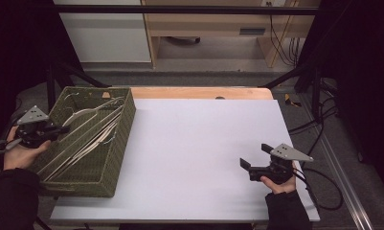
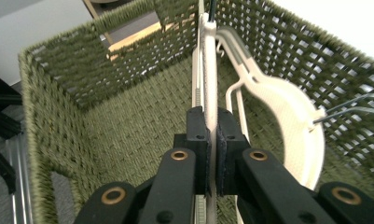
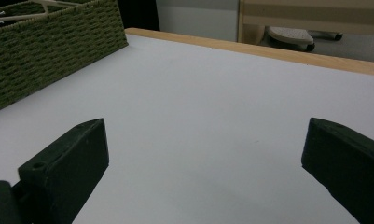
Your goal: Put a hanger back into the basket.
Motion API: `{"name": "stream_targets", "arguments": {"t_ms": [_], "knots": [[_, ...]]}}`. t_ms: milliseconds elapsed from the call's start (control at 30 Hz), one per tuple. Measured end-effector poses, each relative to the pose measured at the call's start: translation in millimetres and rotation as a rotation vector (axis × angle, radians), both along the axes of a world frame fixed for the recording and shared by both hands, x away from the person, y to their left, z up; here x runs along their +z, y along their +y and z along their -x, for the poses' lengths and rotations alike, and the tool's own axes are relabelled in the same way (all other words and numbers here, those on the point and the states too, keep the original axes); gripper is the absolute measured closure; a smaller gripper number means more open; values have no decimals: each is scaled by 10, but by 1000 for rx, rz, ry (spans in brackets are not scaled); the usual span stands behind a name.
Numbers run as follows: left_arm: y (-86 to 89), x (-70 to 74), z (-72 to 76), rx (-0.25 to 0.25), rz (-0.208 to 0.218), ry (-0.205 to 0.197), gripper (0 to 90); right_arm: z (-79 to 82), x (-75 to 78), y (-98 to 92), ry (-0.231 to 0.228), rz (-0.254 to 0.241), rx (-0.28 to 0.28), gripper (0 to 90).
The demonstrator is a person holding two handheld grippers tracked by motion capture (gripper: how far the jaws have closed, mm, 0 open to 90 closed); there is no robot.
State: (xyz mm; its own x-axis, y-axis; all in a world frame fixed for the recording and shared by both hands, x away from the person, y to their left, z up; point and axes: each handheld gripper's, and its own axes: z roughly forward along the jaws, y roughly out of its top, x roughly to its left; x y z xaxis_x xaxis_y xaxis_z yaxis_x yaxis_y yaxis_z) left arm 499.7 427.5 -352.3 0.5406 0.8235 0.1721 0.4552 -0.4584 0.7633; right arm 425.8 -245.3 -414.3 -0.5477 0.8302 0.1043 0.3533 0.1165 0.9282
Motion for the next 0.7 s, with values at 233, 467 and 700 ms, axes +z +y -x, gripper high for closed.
{"name": "stream_targets", "arguments": {"t_ms": [233,467,700], "knots": [[1,-150,-1,19,-2,2,863,4,6,-6,-3,-3,-1,12],[28,-269,-3,44,10,95,841,6,9,-8,-3,-4,-1,12],[-79,-264,-12,53,26,188,721,3,5,-6,-3,-1,0,12]]}}
